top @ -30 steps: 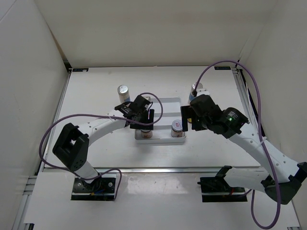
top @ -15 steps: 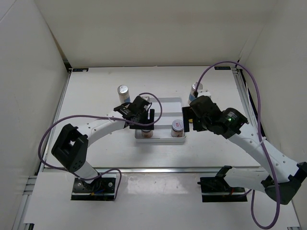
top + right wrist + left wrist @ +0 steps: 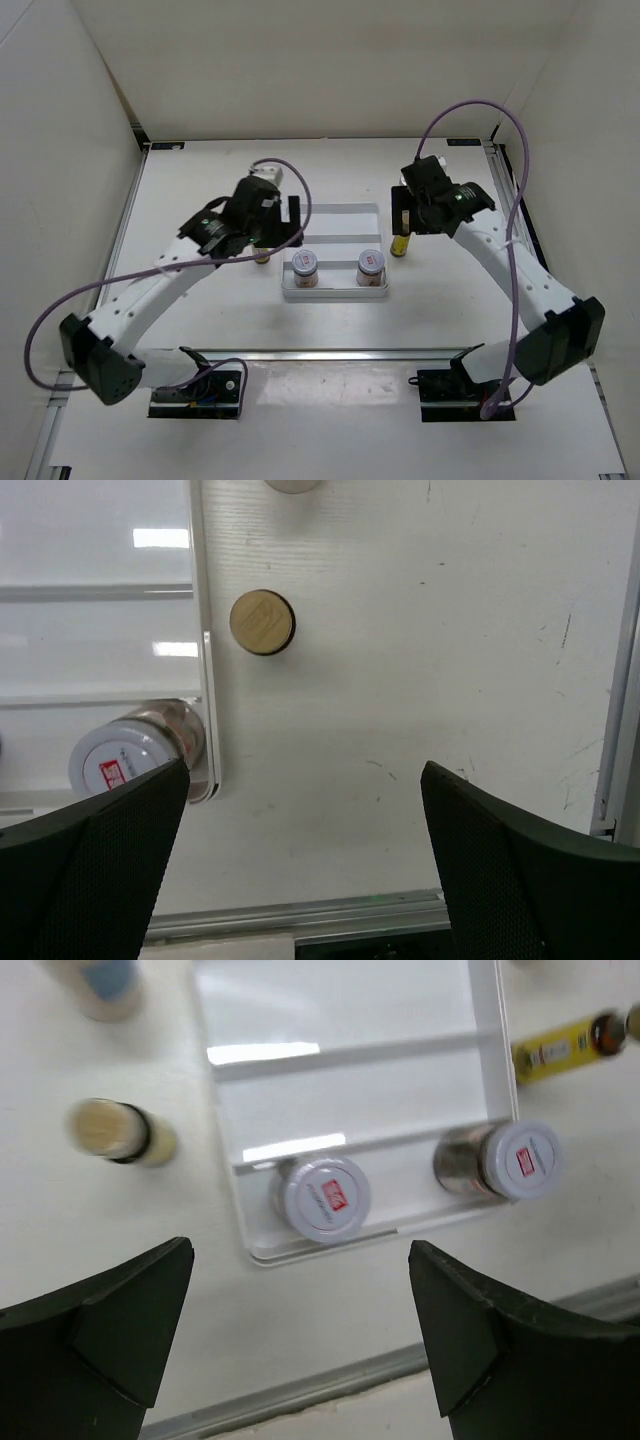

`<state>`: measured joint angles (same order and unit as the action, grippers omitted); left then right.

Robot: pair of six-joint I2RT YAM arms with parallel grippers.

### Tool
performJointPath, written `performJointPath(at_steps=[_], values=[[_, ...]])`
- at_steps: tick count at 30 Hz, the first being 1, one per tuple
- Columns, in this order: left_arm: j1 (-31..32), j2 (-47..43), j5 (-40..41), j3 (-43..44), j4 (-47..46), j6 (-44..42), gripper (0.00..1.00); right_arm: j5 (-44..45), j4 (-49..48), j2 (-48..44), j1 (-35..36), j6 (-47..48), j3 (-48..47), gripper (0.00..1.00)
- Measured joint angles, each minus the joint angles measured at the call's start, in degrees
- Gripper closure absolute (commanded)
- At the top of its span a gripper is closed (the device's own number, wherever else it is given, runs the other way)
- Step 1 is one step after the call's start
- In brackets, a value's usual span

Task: Organize the condiment bottles

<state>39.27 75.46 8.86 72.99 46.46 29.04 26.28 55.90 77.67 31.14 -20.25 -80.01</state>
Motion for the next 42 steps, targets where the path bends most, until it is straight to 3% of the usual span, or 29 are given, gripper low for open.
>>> performJointPath(at_steps=[4,12,22,28,38,42], values=[[-4.76,-10.05,6.67,-1.07,1.42,-2.19,0.0,-3.93,-5.92,3.08,-3.52,2.14,2.27,0.01],[-12.98,-27.54,17.29,-15.02,3.56,-6.8,0.0,-9.09,-14.51,6.86,-4.15,4.44,6.32,0.11],[-17.03,-26.69,19.23,-19.34,4.13,-9.79,0.0,-10.62,-17.29,15.37,-6.43,5.31,6.29,0.31],[-17.03,-26.73,19.28,-19.34,4.09,-10.21,0.0,-10.64,-17.55,15.47,-7.04,5.27,6.29,0.32],[-17.03,-26.73,19.28,-19.34,4.09,-10.4,0.0,-10.84,-18.71,18.12,-7.5,5.29,4.92,0.58],[-17.03,-26.73,19.28,-19.34,4.09,-10.43,0.0,-10.86,-18.71,18.18,-7.52,5.27,4.74,0.77]])
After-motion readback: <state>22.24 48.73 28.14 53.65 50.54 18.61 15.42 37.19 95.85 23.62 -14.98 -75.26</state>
